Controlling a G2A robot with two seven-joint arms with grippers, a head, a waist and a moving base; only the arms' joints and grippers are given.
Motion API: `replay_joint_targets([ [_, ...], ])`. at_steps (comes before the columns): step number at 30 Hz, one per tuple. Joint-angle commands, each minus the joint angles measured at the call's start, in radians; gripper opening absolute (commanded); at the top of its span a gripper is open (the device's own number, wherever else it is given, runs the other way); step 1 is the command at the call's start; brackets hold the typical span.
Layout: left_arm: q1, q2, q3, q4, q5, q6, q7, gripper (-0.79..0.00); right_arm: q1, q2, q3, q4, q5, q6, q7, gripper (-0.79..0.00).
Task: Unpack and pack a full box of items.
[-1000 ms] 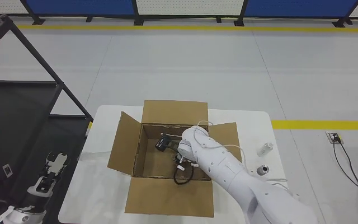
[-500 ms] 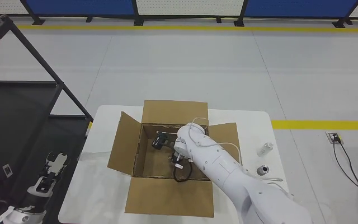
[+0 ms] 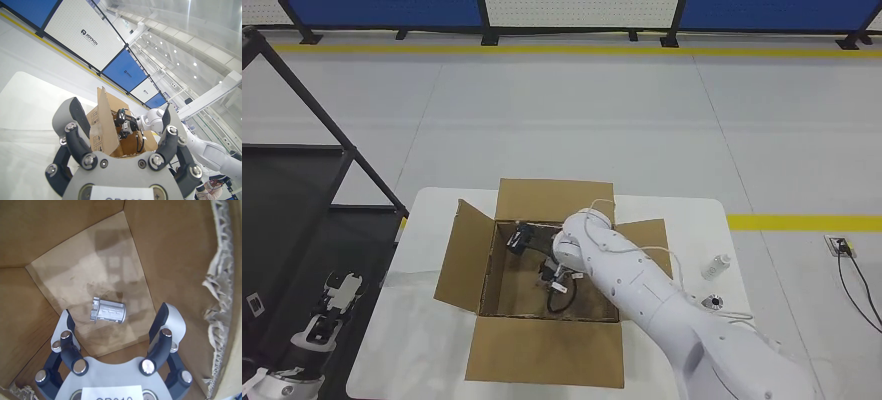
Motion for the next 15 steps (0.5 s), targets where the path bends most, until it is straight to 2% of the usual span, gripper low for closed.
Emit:
replay_joint_targets([
  [1, 0.0, 0.0, 0.0, 0.0, 0.0, 0.0, 0.0, 0.0, -0.002, 0.017, 0.013, -0.018, -0.004, -0.02, -0.012, 0.0],
  [6, 0.0, 0.0, 0.0, 0.0, 0.0, 0.0, 0.0, 0.0, -0.023, 0.083, 0.052, -0.101, -0.043, -0.077, -0.073, 0.0],
  [9, 0.0, 0.0, 0.0, 0.0, 0.0, 0.0, 0.0, 0.0, -0.054, 0.137, 0.084, -0.19, -0.08, -0.068, -0.094, 0.0],
  [13, 0.0, 0.0, 0.0, 0.0, 0.0, 0.0, 0.0, 0.0, -0.125, 0.227, 0.156, -0.377, -0.136, -0.033, -0.076, 0.0],
  [15, 0.0, 0.0, 0.0, 0.0, 0.0, 0.0, 0.0, 0.0, -0.19, 0.289, 0.221, -0.521, -0.17, -0.01, -0.042, 0.0],
])
